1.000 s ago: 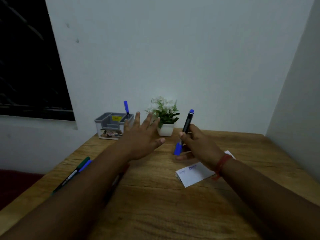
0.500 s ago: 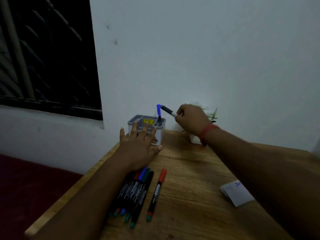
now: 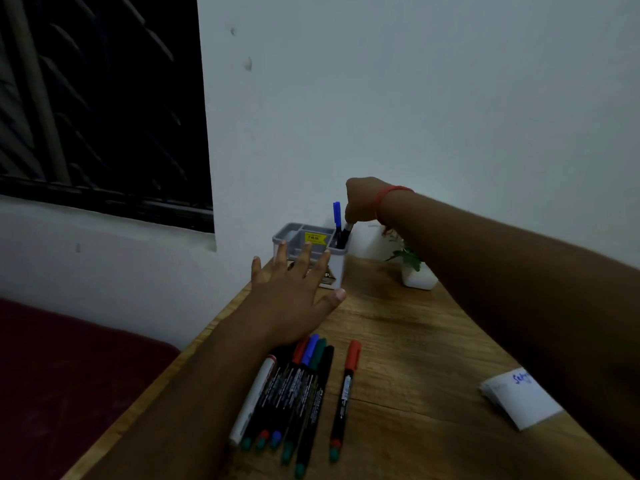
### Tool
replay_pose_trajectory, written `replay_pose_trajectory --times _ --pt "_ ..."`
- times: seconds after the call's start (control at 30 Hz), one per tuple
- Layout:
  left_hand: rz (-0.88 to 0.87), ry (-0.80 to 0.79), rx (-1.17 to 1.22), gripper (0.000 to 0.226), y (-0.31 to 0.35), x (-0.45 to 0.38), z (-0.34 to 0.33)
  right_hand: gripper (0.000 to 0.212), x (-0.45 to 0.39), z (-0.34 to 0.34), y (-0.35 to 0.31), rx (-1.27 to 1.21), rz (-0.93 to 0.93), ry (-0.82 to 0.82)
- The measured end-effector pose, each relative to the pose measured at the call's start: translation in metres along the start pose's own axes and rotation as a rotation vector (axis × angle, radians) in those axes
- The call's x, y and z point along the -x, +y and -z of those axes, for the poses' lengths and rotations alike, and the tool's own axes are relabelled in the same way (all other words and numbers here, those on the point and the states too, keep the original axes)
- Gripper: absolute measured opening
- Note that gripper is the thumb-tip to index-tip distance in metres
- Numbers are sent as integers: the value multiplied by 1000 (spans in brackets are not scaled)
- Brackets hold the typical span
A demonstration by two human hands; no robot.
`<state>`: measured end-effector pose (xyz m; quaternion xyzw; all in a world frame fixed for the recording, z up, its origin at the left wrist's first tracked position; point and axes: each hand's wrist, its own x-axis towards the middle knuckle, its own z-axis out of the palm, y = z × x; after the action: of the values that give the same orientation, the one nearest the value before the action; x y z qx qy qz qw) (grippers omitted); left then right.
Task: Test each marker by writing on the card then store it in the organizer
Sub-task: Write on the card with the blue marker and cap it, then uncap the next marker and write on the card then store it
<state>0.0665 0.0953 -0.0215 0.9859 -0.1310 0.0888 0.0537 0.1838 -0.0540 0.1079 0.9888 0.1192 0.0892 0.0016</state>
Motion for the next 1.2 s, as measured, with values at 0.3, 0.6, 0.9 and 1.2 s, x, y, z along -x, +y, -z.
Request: replay_pose_trajectory --times 0.3,0.6,0.9,1.2 --pt "15 -35 9 76 -2 1 3 43 -13 -17 -6 -212 -75 112" --pt "-62 -97 36 73 0 0 -2 44 65 -34 6 -341 169 389" --pt "-308 37 125 34 22 9 5 34 206 -54 73 -427 213 370" --pt "-144 -199 -98 31 56 -1 3 31 273 -76 156 -543 9 313"
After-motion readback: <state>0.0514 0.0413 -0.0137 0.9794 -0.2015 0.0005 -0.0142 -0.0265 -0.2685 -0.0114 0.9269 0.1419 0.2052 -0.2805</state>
